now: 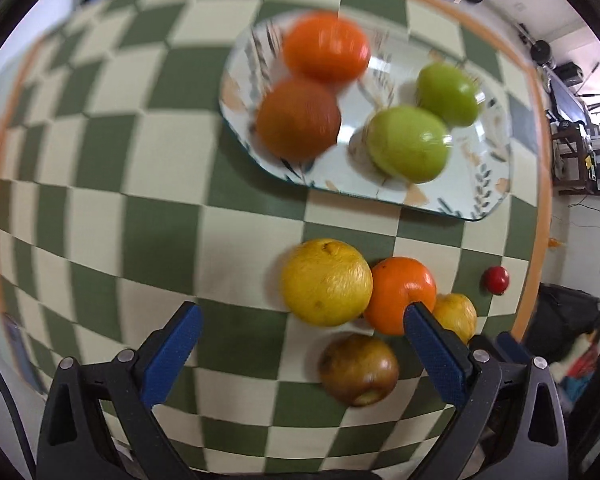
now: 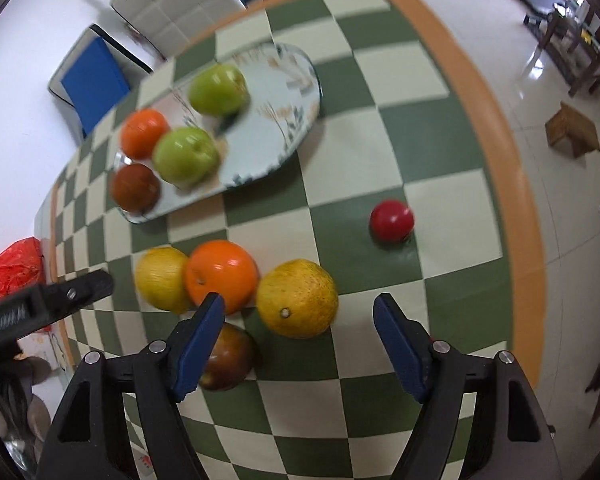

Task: Organize fruits
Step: 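Grasp the yellow lemon with the left tool while the right tool grasps the yellow citrus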

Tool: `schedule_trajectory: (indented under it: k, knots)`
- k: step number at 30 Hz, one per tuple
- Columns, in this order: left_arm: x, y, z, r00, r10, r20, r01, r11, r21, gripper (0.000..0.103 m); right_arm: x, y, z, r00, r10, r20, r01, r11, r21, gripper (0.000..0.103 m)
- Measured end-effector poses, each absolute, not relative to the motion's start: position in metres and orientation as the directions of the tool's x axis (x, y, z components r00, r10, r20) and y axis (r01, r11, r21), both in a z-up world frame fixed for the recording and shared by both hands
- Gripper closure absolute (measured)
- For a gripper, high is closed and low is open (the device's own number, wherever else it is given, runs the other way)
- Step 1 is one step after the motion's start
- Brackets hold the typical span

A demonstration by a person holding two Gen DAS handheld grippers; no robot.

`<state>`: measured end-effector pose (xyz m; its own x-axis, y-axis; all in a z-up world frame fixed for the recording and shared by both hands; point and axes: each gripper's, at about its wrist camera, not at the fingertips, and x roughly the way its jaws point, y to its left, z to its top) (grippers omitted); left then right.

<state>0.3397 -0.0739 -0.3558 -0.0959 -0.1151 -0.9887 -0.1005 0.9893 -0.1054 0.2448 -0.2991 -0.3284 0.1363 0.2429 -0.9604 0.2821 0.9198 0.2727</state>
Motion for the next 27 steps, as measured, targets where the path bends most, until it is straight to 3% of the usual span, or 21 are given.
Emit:
schedule_trajectory:
  k: [3,4,7,12,16,27]
  knots:
    - [0.347,-0.079,-0.379,-0.139,-0.144,-0.98,-0.107,0.986,-0.13,0.002,0.25,-0.296,-0.347,0.104,0.264,-0.959,0.289,0.915,0.283,0.024]
    - [0.348,-0.08,-0.383,-0.137,-0.15,-0.979,-0.106,0.985,-0.136,0.008,0.251,-0.295,-0.354,0.089,0.273,-0.958,0.288,0.914,0.287,0.024]
    - [0.346,-0.082,-0.388,-0.134,-0.194,-0.972,-0.096,0.979,-0.182,0.043,0.255,-0.29,-0.368,0.057,0.276,-0.96,0.287,0.916,0.28,0.024]
    - [0.335,-0.093,-0.384,-0.134,-0.144,-0.981,-0.011,0.99,-0.143,0.043,0.26,-0.284,-0.382,0.033,0.284,-0.958,0.284,0.917,0.281,0.027]
    - [0.315,-0.088,-0.377,-0.135,-0.095,-0.986,0.039,0.994,-0.101,0.044,0.266,-0.28,-0.394,0.026,0.329,-0.944,0.286,0.902,0.323,0.041]
    - [0.305,-0.084,-0.39,-0.166,-0.124,-0.978,0.027,0.991,-0.13,0.042,0.269,-0.258,-0.393,-0.002,0.256,-0.967,0.22,0.943,0.249,0.041]
